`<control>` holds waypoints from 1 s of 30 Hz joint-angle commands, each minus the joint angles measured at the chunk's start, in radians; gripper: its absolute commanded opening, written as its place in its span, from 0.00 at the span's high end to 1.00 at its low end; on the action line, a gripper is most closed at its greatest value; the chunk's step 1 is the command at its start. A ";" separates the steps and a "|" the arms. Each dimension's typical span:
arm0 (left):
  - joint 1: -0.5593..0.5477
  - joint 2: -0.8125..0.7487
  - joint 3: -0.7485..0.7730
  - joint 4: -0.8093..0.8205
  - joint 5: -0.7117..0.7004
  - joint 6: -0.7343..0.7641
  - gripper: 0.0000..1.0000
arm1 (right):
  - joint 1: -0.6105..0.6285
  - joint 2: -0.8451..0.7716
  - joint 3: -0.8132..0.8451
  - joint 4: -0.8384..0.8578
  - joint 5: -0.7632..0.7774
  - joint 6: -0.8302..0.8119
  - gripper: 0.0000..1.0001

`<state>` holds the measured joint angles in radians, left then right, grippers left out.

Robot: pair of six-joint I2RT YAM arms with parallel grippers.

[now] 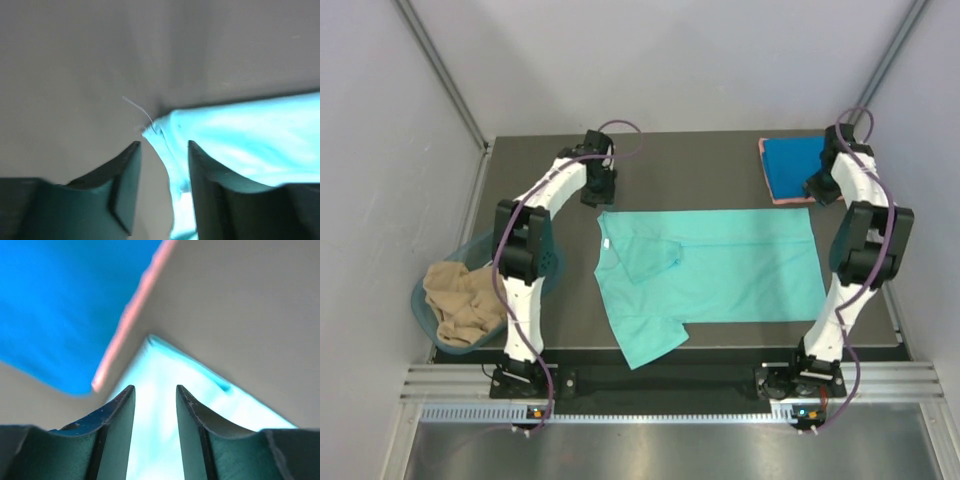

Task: Fold and stack the t-shirts
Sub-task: Fold the tshirt

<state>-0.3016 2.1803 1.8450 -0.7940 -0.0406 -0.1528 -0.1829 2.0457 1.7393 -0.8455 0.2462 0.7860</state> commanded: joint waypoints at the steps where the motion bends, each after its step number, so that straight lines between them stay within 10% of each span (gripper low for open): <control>1: -0.011 -0.164 -0.001 -0.030 0.039 -0.112 0.50 | -0.018 -0.223 -0.149 -0.153 -0.024 0.030 0.60; 14: -0.416 -0.730 -0.601 0.073 0.116 -0.073 0.44 | -0.020 -0.899 -0.843 -0.241 -0.024 0.128 0.60; 30: -0.763 -1.159 -1.012 0.102 -0.031 -0.358 0.44 | -0.118 -0.955 -1.080 -0.049 0.025 0.142 0.57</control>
<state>-1.0348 1.0534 0.8547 -0.7292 -0.0170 -0.4232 -0.2642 1.0767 0.6369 -0.9668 0.2306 0.9443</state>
